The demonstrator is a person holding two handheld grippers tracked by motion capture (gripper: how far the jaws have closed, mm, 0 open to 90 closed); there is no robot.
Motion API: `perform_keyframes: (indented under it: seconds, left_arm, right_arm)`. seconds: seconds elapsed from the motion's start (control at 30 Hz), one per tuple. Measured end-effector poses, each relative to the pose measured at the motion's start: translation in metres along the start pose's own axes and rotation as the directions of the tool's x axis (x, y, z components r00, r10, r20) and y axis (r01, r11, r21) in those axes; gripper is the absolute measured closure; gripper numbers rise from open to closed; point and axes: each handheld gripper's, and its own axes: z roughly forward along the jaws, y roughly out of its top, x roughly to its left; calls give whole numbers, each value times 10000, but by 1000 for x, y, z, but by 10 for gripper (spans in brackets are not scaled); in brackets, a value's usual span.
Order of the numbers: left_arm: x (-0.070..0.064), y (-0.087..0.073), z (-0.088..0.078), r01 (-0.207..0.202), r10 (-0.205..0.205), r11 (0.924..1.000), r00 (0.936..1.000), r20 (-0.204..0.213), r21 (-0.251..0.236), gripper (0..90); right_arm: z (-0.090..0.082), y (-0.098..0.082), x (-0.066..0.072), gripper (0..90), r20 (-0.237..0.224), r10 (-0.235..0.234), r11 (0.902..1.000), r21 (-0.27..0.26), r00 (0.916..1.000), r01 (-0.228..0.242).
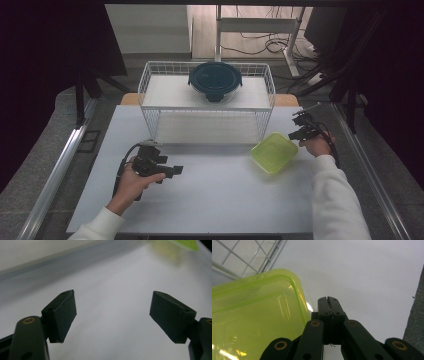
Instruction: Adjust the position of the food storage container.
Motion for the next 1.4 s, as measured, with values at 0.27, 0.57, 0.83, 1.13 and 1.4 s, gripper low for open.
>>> perform_keyframes:
  seconds: [0.27, 0.57, 0.83, 1.13, 1.4]
  left_arm:
    - [3, 0, -1, 367, -360, 9992, 9985, 424, -157, 219]
    - [1, -1, 0, 255, -252, 9996, 9992, 314, -86, 219]
    - [-1, -1, 2, 221, -220, 9997, 9994, 279, -36, 218]
    - [-1, -1, 2, 221, -220, 9998, 9995, 231, -25, 219]
    - [-1, -1, 3, 205, -205, 9998, 9995, 223, 18, 219]
  right_arm:
    - [-4, -6, 13, 884, -355, -290, 9990, 330, 9989, 302]
    - [-11, -22, 29, 885, -785, -537, 9972, 475, 9955, 575]
    - [-14, -33, 56, 884, -1238, -701, 9966, 337, 9898, 748]
    - [-19, -38, 86, 884, -1786, -1101, 9931, 209, 9777, 1156]
    - [-22, -46, 103, 884, -2308, -1108, 9936, -34, 9667, 1131]
